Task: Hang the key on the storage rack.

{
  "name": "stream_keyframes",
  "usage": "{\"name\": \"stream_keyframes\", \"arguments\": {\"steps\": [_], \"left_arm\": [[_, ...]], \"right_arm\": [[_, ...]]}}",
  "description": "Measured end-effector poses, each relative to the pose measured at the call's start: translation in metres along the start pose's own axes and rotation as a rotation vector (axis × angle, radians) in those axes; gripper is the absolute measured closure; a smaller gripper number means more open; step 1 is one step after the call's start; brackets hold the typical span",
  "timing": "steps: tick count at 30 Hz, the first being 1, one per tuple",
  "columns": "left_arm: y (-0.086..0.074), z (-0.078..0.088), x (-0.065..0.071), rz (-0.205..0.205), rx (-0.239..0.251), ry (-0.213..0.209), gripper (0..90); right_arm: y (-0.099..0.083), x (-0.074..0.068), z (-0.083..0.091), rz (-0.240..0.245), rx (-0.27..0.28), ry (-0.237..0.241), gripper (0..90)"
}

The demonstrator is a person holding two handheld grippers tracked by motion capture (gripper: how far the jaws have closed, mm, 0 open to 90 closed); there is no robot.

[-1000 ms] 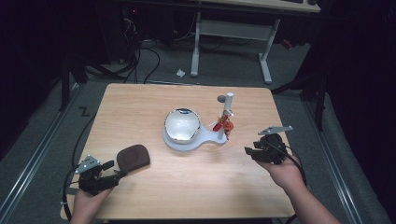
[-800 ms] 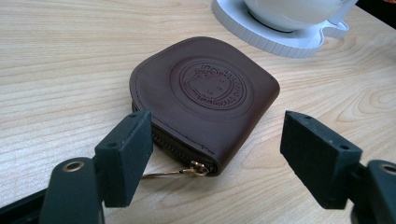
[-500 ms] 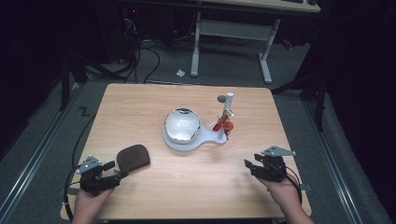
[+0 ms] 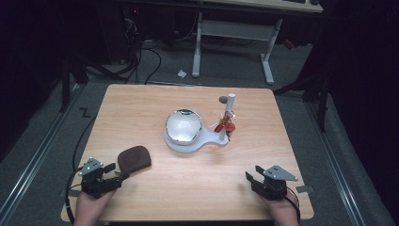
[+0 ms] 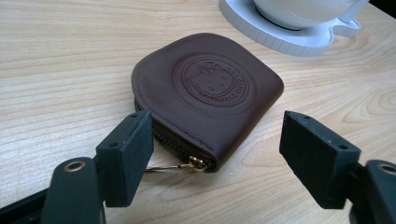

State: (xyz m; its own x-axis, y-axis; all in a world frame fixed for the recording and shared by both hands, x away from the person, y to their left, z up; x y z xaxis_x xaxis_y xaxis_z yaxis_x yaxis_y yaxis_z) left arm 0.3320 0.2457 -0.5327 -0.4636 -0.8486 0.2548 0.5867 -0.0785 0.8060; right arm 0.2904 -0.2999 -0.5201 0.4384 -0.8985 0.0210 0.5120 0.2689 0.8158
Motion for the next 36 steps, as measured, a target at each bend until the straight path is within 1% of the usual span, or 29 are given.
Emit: {"name": "stream_keyframes", "arguments": {"steps": [2,3,5,8,9,10,12,14,15,16,17,18,19,20,21,22,23,24,25,27,28,30,31,32,33,34,36], "left_arm": [[0.002,0.001,0.000,0.006,0.008,0.020,26.9],[0.002,0.001,0.000,0.006,0.008,0.020,27.3],[0.004,0.002,0.001,0.002,0.011,0.039,27.4],[0.009,0.002,-0.002,0.000,0.016,0.062,29.3],[0.012,0.001,-0.004,0.003,0.015,0.068,33.0],[0.014,0.000,-0.005,0.006,0.013,0.074,33.0],[0.021,-0.007,-0.010,0.016,0.004,0.092,37.7],[0.026,-0.014,-0.015,0.017,0.010,0.098,42.1],[0.029,-0.018,-0.018,0.018,0.005,0.105,45.1],[0.030,-0.022,-0.022,0.033,0.004,0.110,48.0],[0.031,-0.025,-0.027,0.060,0.013,0.103,52.6],[0.031,-0.027,-0.031,0.077,0.014,0.098,55.8],[0.030,-0.029,-0.033,0.078,0.009,0.104,59.5],[0.027,-0.029,-0.034,0.075,0.011,0.096,67.6],[0.027,-0.029,-0.034,0.075,0.011,0.096,69.8],[0.025,-0.027,-0.034,0.078,0.013,0.084,69.8],[0.024,-0.026,-0.033,0.079,0.014,0.074,71.8],[0.022,-0.025,-0.033,0.076,0.012,0.070,71.9],[0.022,-0.024,-0.032,0.084,0.010,0.062,70.9],[0.018,-0.022,-0.033,0.115,0.008,0.026,68.6],[0.016,-0.022,-0.032,0.123,0.006,0.009,67.9],[0.015,-0.021,-0.030,0.117,0.001,0.003,67.6],[0.015,-0.020,-0.029,0.117,-0.001,0.009,66.2],[0.015,-0.020,-0.030,0.120,-0.001,0.006,64.1],[0.014,-0.020,-0.030,0.113,-0.003,-0.008,64.4],[0.014,-0.020,-0.029,0.109,-0.004,-0.014,66.7],[0.013,-0.019,-0.027,0.111,-0.013,-0.032,66.8]], "right_arm": [[-0.001,0.002,-0.004,-0.026,-0.016,0.021,49.3],[-0.001,0.003,-0.004,-0.021,-0.019,0.020,49.3],[-0.002,0.004,-0.004,-0.018,-0.022,0.021,49.4],[-0.004,0.007,-0.004,-0.030,-0.024,0.037,49.4],[-0.005,0.007,-0.003,-0.038,-0.028,0.040,49.5],[-0.005,0.007,-0.003,-0.038,-0.028,0.040,49.5],[-0.005,0.008,-0.004,-0.044,-0.033,0.043,49.4],[-0.005,0.009,-0.006,-0.048,-0.038,0.046,49.4],[-0.005,0.008,-0.007,-0.050,-0.038,0.047,49.4],[-0.005,0.008,-0.007,-0.043,-0.038,0.049,49.4],[-0.005,0.006,-0.007,-0.046,-0.041,0.048,49.4],[-0.005,0.005,-0.008,-0.039,-0.044,0.049,49.4],[-0.005,0.004,-0.008,-0.036,-0.047,0.049,49.4],[-0.006,0.003,-0.008,-0.031,-0.052,0.047,49.3],[-0.006,0.003,-0.008,-0.031,-0.052,0.047,49.3],[-0.007,0.003,-0.008,-0.033,-0.053,0.047,49.4],[-0.007,0.003,-0.008,-0.040,-0.055,0.047,49.4],[-0.008,0.002,-0.008,-0.038,-0.057,0.045,49.4],[-0.008,0.002,-0.008,-0.038,-0.060,0.043,49.4],[-0.009,0.002,-0.008,-0.045,-0.065,0.041,49.4],[-0.009,0.002,-0.008,-0.046,-0.065,0.039,49.5],[-0.008,0.002,-0.007,-0.047,-0.063,0.039,49.4],[-0.008,0.001,-0.007,-0.044,-0.063,0.037,49.4],[-0.008,0.001,-0.006,-0.040,-0.060,0.037,49.5],[-0.008,0.001,-0.006,-0.042,-0.060,0.037,49.5],[-0.008,0.001,-0.006,-0.045,-0.060,0.037,49.5],[-0.008,0.001,-0.006,-0.045,-0.059,0.037,49.4]]}}
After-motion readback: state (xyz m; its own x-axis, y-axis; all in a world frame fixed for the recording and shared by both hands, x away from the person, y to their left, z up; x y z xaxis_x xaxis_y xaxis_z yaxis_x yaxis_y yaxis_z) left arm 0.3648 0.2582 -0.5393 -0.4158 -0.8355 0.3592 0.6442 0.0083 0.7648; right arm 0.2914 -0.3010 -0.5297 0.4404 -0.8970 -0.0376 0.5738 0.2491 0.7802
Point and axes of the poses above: each handheld gripper's, and its own axes: z roughly backward along the jaws, y roughly out of its top, x roughly to its right, the point moved 1 cm from there along -z, roughly forward along the jaws, and after that the axes turned 1 degree about y, right-handed, at the moved point
